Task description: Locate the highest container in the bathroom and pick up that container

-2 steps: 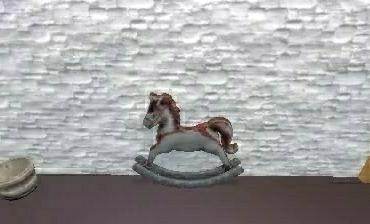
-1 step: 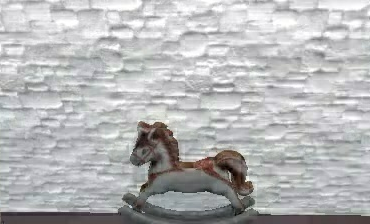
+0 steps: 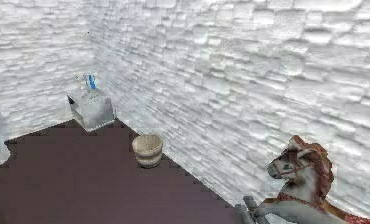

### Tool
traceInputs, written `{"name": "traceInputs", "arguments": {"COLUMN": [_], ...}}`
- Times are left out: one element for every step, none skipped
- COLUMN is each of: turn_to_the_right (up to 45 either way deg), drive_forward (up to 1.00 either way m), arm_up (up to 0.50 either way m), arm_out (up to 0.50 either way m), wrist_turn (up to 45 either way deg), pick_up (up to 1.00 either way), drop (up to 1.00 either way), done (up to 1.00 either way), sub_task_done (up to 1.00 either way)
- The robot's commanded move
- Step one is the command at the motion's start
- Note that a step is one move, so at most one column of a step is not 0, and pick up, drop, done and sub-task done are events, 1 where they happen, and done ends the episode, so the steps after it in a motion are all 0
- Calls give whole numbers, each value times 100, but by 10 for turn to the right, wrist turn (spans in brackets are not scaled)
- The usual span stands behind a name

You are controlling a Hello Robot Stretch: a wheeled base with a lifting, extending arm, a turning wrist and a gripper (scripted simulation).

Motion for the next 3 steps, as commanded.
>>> {"name": "traceInputs", "arguments": {"turn_to_the_right": [-90, 0, -270], "drive_forward": [0, 50, 0], "arm_up": [0, 0, 0], "arm_out": [0, 0, 0], "wrist_turn": [0, 0, 0], "pick_up": [0, 0, 0], "drop": [0, 0, 0], "done": [0, 0, 0], "sub_task_done": [0, 0, 0]}}
